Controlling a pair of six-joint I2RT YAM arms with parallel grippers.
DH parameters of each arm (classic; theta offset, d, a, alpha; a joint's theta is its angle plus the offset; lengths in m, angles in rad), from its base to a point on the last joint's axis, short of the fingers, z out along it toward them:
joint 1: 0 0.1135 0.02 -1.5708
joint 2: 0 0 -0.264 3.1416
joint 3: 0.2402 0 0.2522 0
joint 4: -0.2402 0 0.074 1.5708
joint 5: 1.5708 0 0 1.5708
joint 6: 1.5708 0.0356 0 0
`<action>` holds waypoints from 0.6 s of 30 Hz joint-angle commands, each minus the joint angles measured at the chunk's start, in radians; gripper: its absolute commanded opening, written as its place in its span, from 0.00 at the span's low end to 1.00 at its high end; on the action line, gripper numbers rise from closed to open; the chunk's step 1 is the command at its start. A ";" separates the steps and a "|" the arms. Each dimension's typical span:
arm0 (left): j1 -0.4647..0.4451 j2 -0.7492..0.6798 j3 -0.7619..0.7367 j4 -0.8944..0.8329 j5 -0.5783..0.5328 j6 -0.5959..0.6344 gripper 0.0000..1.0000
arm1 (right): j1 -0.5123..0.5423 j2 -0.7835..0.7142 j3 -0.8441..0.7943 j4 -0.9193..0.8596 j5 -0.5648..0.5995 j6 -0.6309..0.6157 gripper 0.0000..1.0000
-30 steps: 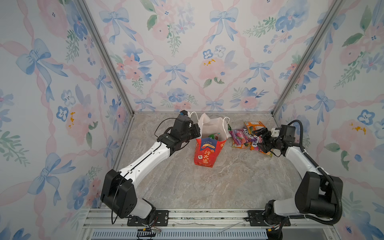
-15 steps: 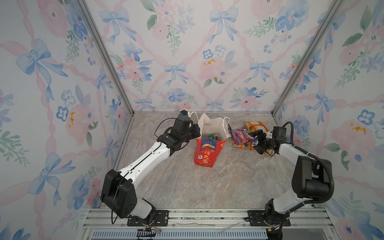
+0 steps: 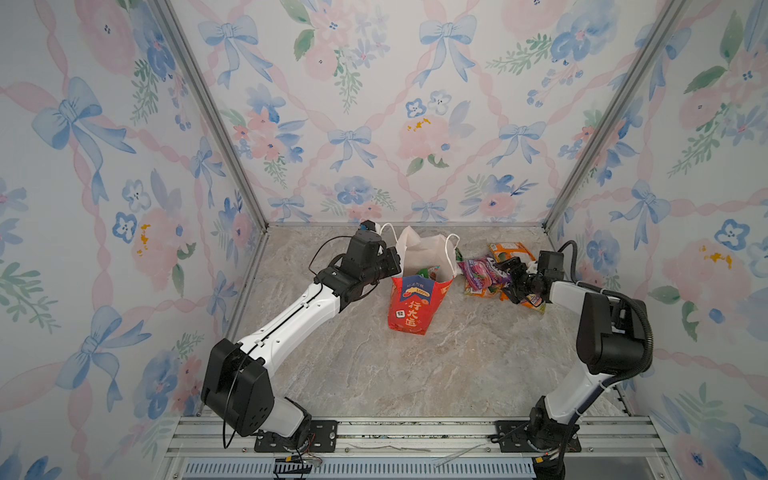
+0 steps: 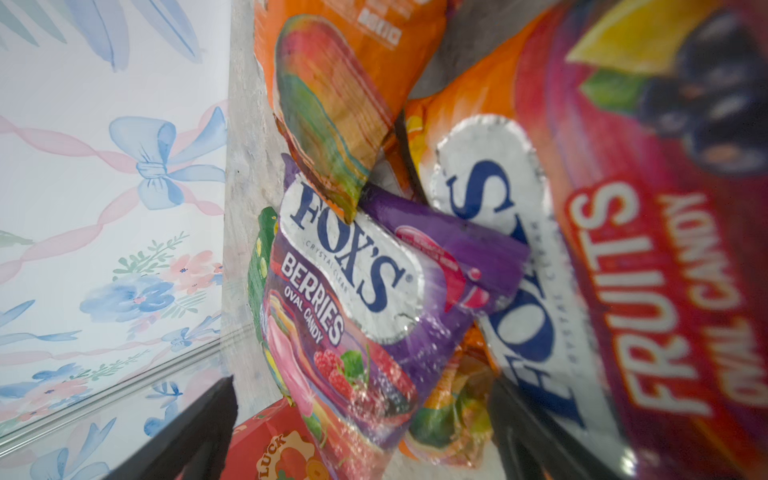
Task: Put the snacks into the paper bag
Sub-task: 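Lower the right gripper and close it on the purple Fox's Berries packet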
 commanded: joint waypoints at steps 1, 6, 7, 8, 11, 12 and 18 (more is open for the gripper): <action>0.002 0.004 -0.010 -0.014 0.003 0.006 0.00 | 0.018 0.033 0.041 0.056 -0.015 0.010 0.97; 0.004 0.001 -0.012 -0.014 0.000 0.005 0.00 | 0.027 0.052 0.058 0.055 0.004 0.006 0.97; 0.002 -0.001 -0.012 -0.014 -0.001 0.005 0.00 | 0.031 0.057 0.058 0.056 0.006 0.005 0.97; 0.003 -0.001 -0.012 -0.014 -0.001 0.005 0.00 | 0.034 0.061 0.061 0.053 0.012 0.007 0.97; 0.001 -0.001 -0.012 -0.014 0.000 0.006 0.00 | 0.046 0.068 0.064 0.049 0.036 -0.002 0.97; 0.001 -0.001 -0.012 -0.014 0.000 0.006 0.00 | 0.052 0.072 0.070 0.037 0.047 -0.013 0.97; 0.001 0.003 -0.013 -0.013 0.000 0.006 0.00 | 0.074 0.065 0.094 0.011 0.096 -0.075 0.99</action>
